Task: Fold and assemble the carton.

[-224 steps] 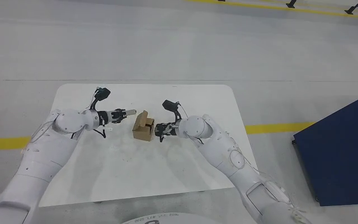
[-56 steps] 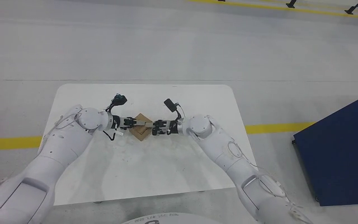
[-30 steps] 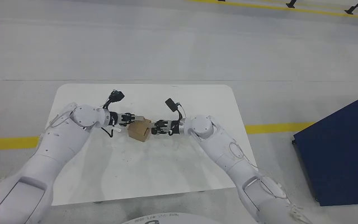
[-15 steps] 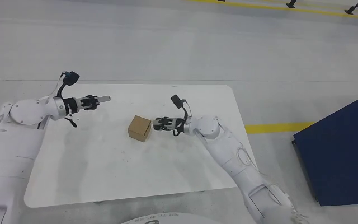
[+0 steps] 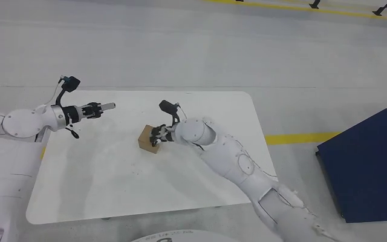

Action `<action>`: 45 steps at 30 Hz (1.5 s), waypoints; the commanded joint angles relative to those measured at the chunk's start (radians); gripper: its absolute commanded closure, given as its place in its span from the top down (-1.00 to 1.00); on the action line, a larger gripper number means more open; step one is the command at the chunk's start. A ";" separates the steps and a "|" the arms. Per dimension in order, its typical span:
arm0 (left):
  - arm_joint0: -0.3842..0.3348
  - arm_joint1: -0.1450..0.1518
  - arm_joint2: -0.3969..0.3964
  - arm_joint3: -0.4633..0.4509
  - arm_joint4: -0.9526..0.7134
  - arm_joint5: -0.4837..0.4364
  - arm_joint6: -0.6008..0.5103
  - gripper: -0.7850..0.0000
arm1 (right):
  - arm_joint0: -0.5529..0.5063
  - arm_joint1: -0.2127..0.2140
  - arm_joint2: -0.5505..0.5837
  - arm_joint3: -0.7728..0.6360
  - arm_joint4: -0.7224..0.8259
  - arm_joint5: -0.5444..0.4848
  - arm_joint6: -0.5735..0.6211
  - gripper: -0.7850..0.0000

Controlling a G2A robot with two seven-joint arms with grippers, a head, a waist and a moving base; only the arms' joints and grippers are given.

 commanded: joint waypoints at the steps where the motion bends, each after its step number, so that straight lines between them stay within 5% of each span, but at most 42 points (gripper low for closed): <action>1: 0.000 0.000 0.000 0.000 0.000 0.000 0.000 1.00 | 0.034 -0.019 -0.038 0.053 0.012 0.025 -0.010 -1.00; 6: 0.000 0.000 0.000 0.000 0.000 0.000 0.000 1.00 | 0.084 -0.057 -0.091 0.121 0.042 0.022 -0.035 -1.00; 16: 0.000 0.000 0.000 0.000 0.000 0.000 0.000 1.00 | 0.026 -0.041 -0.020 0.031 0.042 -0.010 -0.087 -1.00; 27: 0.000 0.000 0.000 0.000 0.000 0.000 0.000 1.00 | 0.087 -0.089 -0.102 0.127 0.031 0.037 -0.110 -1.00; 36: 0.000 0.000 0.000 0.000 0.000 0.000 0.000 1.00 | -0.110 -0.002 0.160 0.001 0.075 -0.165 -0.085 -1.00; 40: 0.000 0.000 0.000 0.000 0.000 0.000 0.000 1.00 | -0.166 0.021 0.228 -0.016 0.071 -0.133 -0.061 -1.00; 45: 0.000 0.000 0.000 0.000 0.000 0.000 0.000 1.00 | -0.110 0.006 0.166 0.057 0.027 0.001 -0.046 -1.00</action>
